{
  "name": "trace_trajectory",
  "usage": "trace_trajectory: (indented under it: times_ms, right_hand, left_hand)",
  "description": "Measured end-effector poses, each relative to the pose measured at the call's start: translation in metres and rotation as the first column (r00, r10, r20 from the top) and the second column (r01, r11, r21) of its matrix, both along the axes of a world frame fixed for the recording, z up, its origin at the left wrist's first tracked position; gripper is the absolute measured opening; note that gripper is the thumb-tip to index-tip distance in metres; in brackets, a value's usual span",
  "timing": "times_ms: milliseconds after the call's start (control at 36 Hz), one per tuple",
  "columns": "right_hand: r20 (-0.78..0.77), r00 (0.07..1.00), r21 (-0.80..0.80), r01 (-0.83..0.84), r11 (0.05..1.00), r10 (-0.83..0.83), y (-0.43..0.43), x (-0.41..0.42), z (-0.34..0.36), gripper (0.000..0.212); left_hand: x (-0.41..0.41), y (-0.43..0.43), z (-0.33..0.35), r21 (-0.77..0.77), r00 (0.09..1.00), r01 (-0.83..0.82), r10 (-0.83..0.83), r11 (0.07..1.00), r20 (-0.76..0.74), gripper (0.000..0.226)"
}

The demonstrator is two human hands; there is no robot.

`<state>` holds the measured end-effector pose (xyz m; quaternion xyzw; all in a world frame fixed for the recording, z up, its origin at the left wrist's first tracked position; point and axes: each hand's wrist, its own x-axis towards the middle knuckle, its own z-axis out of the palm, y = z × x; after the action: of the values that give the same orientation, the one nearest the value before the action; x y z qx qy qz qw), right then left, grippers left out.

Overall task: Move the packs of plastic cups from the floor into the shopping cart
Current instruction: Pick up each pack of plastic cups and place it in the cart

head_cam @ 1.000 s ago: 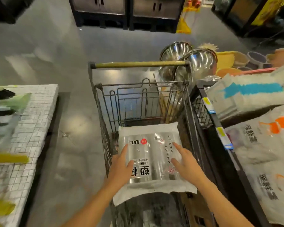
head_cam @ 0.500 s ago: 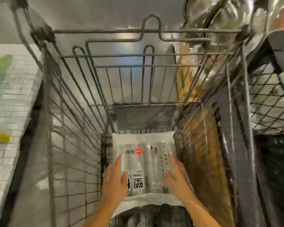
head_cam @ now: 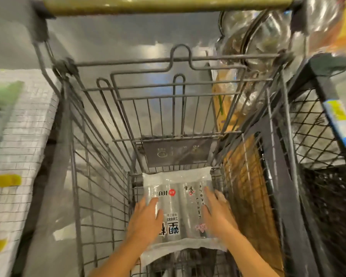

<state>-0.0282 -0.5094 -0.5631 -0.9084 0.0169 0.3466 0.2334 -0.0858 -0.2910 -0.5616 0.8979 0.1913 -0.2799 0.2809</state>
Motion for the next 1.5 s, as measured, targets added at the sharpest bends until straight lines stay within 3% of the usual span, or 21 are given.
trace_trajectory:
  times_ms: [139, 250, 417, 639, 861, 1111, 1222, 1417, 1500]
  right_hand:
    - [0.161, 0.979, -0.055, -0.117, 0.992, 0.125, 0.018, 0.044, 0.113, 0.053]
    - [0.32, 0.931, -0.093, -0.15, 0.984, 0.173, 0.026, 0.065, 0.223, 0.048]
    - [0.471, 0.878, -0.087, -0.046, 0.995, 0.081, 0.023, 0.033, 0.377, 0.042]
    - [0.591, 0.802, -0.02, 0.123, 0.992, -0.087, 0.008, -0.064, 0.504, 0.038]
    - [0.625, 0.736, -0.007, 0.337, 0.941, -0.259, -0.038, -0.169, 0.555, 0.043]
    - [0.674, 0.647, -0.024, 0.503, 0.864, -0.357, -0.092, -0.312, 0.589, 0.04]
    - [0.683, 0.6, -0.002, 0.572, 0.82, -0.417, -0.11, -0.377, 0.588, 0.039]
    - [0.666, 0.531, -0.032, 0.722, 0.691, -0.524, -0.124, -0.481, 0.584, 0.037]
    - [0.659, 0.472, -0.033, 0.796, 0.605, -0.585, -0.125, -0.52, 0.584, 0.038]
  left_hand:
    - [0.052, 0.016, 0.118, 0.034, 0.968, 0.167, -0.17, 0.985, 0.182, 0.029]
    - [0.085, 0.031, 0.23, 0.001, 0.917, 0.236, -0.223, 0.972, 0.33, 0.032]
    - [0.096, 0.045, 0.385, 0.033, 0.819, 0.384, -0.357, 0.923, 0.448, 0.04]
    - [0.047, 0.026, 0.509, 0.144, 0.664, 0.526, -0.511, 0.838, 0.546, 0.033]
    - [-0.025, -0.028, 0.572, 0.137, 0.515, 0.664, -0.582, 0.736, 0.63, 0.031]
    - [-0.122, -0.092, 0.597, 0.077, 0.423, 0.787, -0.627, 0.612, 0.654, 0.03]
    - [-0.17, -0.116, 0.603, 0.119, 0.324, 0.843, -0.672, 0.524, 0.665, 0.032]
    - [-0.226, -0.158, 0.593, 0.122, 0.199, 0.921, -0.715, 0.371, 0.67, 0.03]
    - [-0.245, -0.184, 0.591, 0.144, 0.106, 0.95, -0.719, 0.278, 0.687, 0.028]
